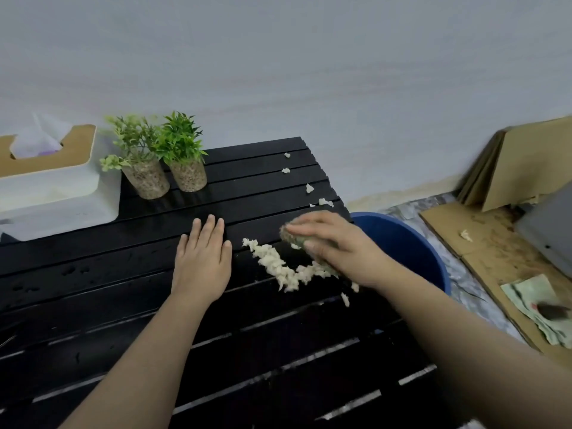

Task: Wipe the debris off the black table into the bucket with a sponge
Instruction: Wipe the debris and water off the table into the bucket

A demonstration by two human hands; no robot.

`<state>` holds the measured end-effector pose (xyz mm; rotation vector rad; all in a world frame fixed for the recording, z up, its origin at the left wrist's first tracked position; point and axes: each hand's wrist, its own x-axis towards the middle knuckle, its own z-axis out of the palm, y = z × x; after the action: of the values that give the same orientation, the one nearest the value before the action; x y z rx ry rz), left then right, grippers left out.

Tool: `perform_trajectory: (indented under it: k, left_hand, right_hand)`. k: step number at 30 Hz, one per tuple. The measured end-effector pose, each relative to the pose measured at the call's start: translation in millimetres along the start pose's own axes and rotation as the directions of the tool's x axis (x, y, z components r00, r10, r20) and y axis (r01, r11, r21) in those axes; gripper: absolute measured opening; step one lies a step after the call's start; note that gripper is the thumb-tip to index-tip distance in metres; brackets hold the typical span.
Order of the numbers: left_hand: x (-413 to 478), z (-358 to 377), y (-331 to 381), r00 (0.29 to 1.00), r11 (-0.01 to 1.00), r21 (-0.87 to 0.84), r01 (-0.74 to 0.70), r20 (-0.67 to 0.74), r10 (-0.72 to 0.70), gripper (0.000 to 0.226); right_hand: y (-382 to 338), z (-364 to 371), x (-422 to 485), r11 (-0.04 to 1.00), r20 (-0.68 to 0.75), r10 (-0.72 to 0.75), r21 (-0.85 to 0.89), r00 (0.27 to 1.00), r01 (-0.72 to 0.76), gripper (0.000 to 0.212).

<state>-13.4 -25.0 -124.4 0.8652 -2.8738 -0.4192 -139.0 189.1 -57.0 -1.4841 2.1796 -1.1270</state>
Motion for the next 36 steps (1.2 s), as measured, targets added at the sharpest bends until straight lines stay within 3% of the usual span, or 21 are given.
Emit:
perform_trajectory:
  k: [3,9,13,16,18,24,28,30,33,36]
  left_hand:
    - [2,3,-1,1.000,1.000,0.024,-0.001,-0.007,0.001,0.053]
    - [2,7,-3,1.000,1.000,0.026,-0.012,-0.017,0.012,0.054]
    - [2,8,-4,0.999,1.000,0.027,-0.013,-0.049,0.015,0.055]
    - [2,9,-4,0.998,0.999,0.026,-0.020,-0.060,0.021,0.055]
    - [2,9,-3,0.997,1.000,0.010,-0.017,-0.069,0.017,0.054]
    - [1,7,-2,0.998,1.000,0.013,-0.011,-0.055,0.012,0.055]
    - [2,8,-2,0.999,1.000,0.014,-0.011,-0.053,0.012,0.055]
    - [2,8,-2,0.998,1.000,0.013,-0.008,-0.054,0.009,0.056]
    - [2,7,-2,0.999,1.000,0.016,-0.007,-0.050,0.007,0.056]
    - [1,6,-1,0.998,1.000,0.011,-0.005,-0.055,0.006,0.056]
  right_hand:
    - [33,-20,56,0.995,-0.151,0.091,-0.015,0.984,-0.095,0.034]
    - [99,-36,176,0.969,-0.270,0.124,-0.174,0.955,-0.175,0.037]
    - [126,-29,214,0.958,-0.163,0.151,-0.220,0.975,-0.185,0.029]
    - [143,-18,219,0.876,-0.088,0.212,-0.425,0.973,-0.229,0.039]
    - [147,-17,222,0.856,-0.093,0.201,-0.468,0.975,-0.221,0.042]
    - [123,-16,199,0.939,0.078,-0.009,-0.342,0.997,0.035,0.035]
    - [85,-5,141,0.956,0.301,-0.172,-0.178,0.938,0.233,0.032]
    - [77,-5,120,0.931,0.361,-0.222,-0.198,0.905,0.308,0.030]
    - [79,-23,129,0.978,0.199,-0.185,-0.060,0.962,0.201,0.030]
    - [93,-43,159,0.983,-0.013,0.039,0.182,0.999,-0.036,0.030]
